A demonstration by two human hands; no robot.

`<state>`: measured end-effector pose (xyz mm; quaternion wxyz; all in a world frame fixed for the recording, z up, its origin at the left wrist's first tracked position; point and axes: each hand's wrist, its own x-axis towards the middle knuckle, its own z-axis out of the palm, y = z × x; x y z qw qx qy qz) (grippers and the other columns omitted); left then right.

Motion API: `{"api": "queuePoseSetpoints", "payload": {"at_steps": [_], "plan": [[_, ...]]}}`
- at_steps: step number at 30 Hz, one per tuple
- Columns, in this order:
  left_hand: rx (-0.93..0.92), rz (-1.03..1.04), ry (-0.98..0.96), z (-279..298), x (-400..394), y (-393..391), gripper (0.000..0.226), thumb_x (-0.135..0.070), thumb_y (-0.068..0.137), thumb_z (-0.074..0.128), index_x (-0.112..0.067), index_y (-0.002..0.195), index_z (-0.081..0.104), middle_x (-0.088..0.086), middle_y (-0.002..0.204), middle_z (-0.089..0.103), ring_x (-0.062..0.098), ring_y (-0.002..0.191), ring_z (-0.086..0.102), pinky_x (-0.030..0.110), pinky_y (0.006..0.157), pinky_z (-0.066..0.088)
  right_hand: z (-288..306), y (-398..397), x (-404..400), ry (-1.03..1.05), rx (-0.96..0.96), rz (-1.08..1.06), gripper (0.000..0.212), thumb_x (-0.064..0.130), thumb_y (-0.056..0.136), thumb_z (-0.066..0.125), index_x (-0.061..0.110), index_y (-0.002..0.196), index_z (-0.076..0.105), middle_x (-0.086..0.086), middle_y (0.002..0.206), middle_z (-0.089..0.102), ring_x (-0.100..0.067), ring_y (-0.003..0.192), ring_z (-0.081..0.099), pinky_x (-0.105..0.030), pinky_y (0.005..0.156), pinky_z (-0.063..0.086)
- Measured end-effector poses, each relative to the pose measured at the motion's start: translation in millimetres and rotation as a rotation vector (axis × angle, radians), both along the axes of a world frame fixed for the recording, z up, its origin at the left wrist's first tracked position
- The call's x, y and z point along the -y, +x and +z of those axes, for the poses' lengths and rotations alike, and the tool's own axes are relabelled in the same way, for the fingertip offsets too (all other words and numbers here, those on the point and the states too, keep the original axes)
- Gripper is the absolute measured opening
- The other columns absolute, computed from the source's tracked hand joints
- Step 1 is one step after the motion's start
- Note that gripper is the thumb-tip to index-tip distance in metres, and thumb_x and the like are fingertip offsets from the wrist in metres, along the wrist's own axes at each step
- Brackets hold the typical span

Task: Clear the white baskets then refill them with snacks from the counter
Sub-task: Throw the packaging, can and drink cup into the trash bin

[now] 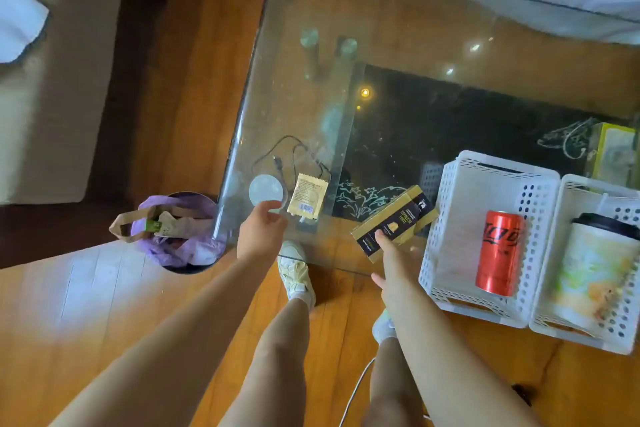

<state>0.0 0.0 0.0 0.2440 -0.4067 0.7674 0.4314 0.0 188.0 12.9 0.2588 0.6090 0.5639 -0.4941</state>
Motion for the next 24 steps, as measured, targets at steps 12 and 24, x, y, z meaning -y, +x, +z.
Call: {"api": "queuePoseSetpoints", "payload": {"at_steps": [12, 24], "plan": [[0.026, -0.249, -0.369, -72.2, -24.4, -35.2, 0.054, -0.034, 0.076, 0.071, -0.014, 0.117, 0.045, 0.006, 0.12, 0.05, 0.025, 0.11, 0.048, 0.039, 0.084, 0.047, -56.3, -4.8, -4.4, 0.066, 0.103, -0.006, 0.087, 0.041, 0.065, 0.081, 0.014, 0.132, 0.034, -0.012, 0.132, 0.044, -0.029, 0.122, 0.046, -0.059, 0.088, 0.049], [0.042, -0.331, -0.384, -78.2, -24.0, -35.5, 0.038, -0.031, 0.079, 0.069, -0.012, 0.108, 0.053, 0.007, 0.11, 0.054, 0.027, 0.101, 0.052, 0.037, 0.077, 0.043, -61.0, -6.6, -3.2, 0.108, 0.009, 0.067, 0.059, 0.031, 0.065, 0.083, 0.01, 0.107, 0.047, -0.004, 0.1, 0.055, -0.021, 0.093, 0.051, -0.047, 0.083, 0.055]]}}
